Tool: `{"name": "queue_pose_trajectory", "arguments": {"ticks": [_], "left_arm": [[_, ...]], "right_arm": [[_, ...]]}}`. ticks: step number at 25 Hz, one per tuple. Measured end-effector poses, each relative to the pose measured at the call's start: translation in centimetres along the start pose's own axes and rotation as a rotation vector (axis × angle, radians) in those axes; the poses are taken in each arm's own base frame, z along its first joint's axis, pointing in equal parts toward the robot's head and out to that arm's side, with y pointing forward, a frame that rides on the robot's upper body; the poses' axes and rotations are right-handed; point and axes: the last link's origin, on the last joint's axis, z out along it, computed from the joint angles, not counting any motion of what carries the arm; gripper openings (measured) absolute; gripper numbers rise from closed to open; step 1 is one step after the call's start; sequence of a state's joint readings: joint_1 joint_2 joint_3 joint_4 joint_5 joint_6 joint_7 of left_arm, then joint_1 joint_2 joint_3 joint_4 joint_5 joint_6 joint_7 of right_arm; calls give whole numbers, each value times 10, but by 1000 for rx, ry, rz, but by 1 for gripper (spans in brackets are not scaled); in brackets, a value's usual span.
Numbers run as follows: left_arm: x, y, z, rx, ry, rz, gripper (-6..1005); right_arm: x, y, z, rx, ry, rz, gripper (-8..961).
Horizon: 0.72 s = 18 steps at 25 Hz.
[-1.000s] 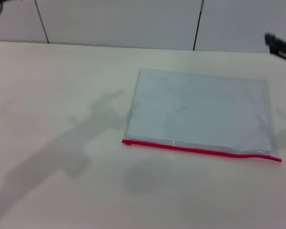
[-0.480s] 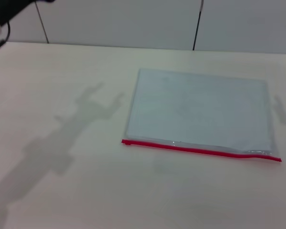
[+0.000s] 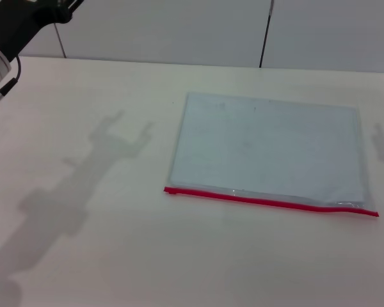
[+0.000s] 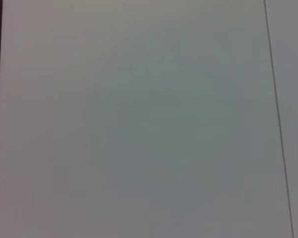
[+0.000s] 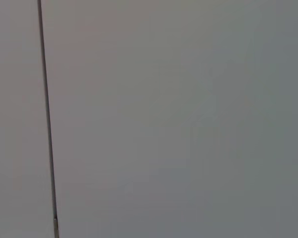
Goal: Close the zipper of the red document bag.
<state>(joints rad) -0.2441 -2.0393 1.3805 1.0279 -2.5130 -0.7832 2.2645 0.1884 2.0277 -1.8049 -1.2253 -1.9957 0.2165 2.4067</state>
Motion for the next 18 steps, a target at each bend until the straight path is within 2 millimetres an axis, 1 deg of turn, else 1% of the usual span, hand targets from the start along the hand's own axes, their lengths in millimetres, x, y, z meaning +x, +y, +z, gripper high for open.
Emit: {"name": "queue_pose_trajectory", "arguments": {"ticks": [6, 18], "left_arm": [[-4, 2, 3, -4, -13, -5, 663], [-4, 2, 4, -10, -17, -2, 619]], "right_arm": [[1, 1, 2, -2, 4, 0, 624], [2, 0, 3, 0, 7, 0, 624]]}}
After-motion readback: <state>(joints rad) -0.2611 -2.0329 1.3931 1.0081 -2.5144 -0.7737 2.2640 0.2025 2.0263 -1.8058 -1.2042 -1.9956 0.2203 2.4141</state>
